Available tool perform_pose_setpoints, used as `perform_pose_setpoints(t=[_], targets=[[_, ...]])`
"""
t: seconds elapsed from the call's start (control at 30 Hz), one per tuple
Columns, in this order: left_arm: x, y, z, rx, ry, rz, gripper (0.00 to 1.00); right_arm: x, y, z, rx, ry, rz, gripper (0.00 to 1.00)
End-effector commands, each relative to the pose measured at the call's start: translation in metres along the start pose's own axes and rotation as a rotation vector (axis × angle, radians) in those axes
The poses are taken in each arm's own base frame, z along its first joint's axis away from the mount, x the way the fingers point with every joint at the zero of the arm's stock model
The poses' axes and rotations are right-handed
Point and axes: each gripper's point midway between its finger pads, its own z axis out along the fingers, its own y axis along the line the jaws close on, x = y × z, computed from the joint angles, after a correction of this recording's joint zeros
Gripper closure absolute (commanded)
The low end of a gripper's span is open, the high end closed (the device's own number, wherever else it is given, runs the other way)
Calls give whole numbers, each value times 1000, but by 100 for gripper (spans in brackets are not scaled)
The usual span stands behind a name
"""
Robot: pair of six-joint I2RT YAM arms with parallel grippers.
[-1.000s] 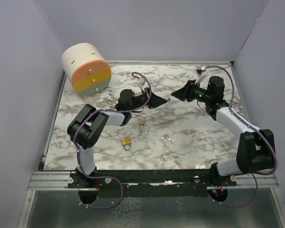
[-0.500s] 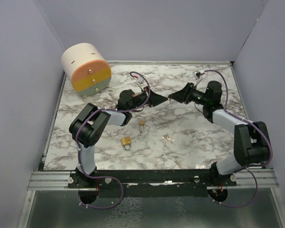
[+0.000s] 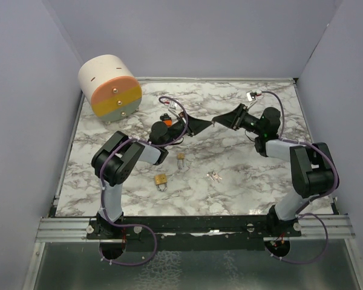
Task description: Unlock with the key
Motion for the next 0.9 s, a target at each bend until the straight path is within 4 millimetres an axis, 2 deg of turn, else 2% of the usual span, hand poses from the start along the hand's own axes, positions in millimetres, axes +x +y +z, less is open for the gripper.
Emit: perform_pose_setpoints(t=[0.0,0.37,0.57,0.87], targets=[[-7,-11,1,46,-72,-11,100,-6,12,3,-86,-30,11,66],[1,-8,6,54,-81,-52,100,-11,14,6,-98,-34,6,67],[2,-7,8,54,-85,-57,100,-9,13,7,-99,-27,12,74],[-1,-12,10,75,-95,-62,100,-4,10,8,-96,-15,24,75]])
